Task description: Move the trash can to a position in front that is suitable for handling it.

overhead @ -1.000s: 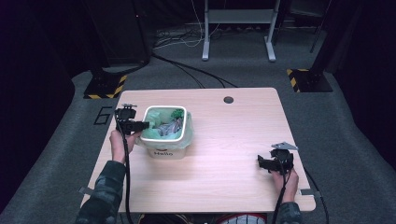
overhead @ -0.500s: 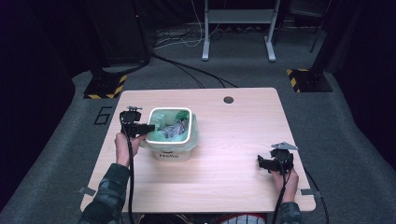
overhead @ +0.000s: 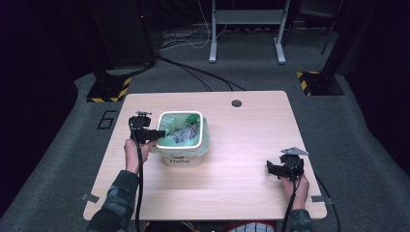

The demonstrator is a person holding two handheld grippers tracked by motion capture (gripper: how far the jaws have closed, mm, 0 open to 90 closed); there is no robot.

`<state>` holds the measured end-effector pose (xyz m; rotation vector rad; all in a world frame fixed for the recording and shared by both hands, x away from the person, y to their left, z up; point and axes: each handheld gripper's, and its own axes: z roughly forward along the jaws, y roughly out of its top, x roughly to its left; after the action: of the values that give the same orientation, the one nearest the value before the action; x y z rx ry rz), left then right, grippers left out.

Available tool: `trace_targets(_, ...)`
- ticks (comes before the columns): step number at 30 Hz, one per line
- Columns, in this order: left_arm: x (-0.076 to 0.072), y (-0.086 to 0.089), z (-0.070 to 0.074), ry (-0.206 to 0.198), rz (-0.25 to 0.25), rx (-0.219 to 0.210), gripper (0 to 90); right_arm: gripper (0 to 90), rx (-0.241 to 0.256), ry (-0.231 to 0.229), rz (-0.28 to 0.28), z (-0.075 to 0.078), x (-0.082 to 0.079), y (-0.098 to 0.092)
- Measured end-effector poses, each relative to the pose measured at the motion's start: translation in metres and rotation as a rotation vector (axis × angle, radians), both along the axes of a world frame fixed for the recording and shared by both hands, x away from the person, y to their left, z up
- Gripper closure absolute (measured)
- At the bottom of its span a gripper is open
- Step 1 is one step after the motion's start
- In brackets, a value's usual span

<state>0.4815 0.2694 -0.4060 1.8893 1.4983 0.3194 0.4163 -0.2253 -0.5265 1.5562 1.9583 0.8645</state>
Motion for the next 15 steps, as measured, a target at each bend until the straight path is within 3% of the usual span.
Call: trace_targets(15,0.002,-0.022,-0.001,-0.010,-0.027,-0.009,68.7,13.9,0.000,0.000,0.001,0.000,0.000,0.000)
